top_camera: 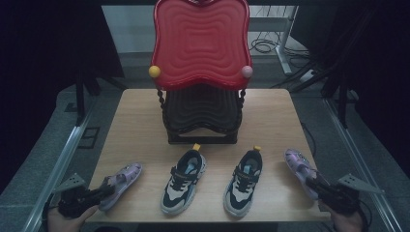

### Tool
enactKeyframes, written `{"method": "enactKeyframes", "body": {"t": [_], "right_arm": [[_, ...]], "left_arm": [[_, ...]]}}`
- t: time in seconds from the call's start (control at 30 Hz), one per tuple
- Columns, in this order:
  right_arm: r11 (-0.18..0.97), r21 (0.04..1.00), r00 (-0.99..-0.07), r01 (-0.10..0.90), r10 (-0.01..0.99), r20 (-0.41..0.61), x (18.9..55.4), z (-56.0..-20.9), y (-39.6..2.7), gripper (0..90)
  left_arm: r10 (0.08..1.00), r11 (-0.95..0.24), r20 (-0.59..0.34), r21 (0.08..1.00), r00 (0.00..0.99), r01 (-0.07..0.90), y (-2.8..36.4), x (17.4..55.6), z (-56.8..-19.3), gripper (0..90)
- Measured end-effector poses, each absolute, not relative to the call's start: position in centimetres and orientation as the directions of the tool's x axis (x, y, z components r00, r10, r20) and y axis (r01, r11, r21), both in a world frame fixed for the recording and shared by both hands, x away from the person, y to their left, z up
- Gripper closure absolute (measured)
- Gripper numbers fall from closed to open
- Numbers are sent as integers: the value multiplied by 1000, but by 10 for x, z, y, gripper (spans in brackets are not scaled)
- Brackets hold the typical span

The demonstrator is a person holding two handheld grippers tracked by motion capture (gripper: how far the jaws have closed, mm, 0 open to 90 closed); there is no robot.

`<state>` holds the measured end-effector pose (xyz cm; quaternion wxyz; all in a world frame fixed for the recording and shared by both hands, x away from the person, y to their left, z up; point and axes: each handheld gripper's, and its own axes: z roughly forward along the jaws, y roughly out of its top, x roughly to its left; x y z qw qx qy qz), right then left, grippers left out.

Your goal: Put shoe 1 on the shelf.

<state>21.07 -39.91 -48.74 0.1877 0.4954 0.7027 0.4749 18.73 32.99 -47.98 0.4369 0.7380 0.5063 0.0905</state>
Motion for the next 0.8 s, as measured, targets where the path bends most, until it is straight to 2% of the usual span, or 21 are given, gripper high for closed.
{"method": "enactKeyframes", "body": {"t": [0.67,0.8], "right_arm": [[27,911,-496,413,845,200,217,-456,-378,854],[20,921,-533,388,820,207,222,-452,-371,853]], "left_arm": [[804,-57,-276,846,526,530,319,208,-436,867],[795,-48,-274,861,541,507,311,217,-429,867]]}}
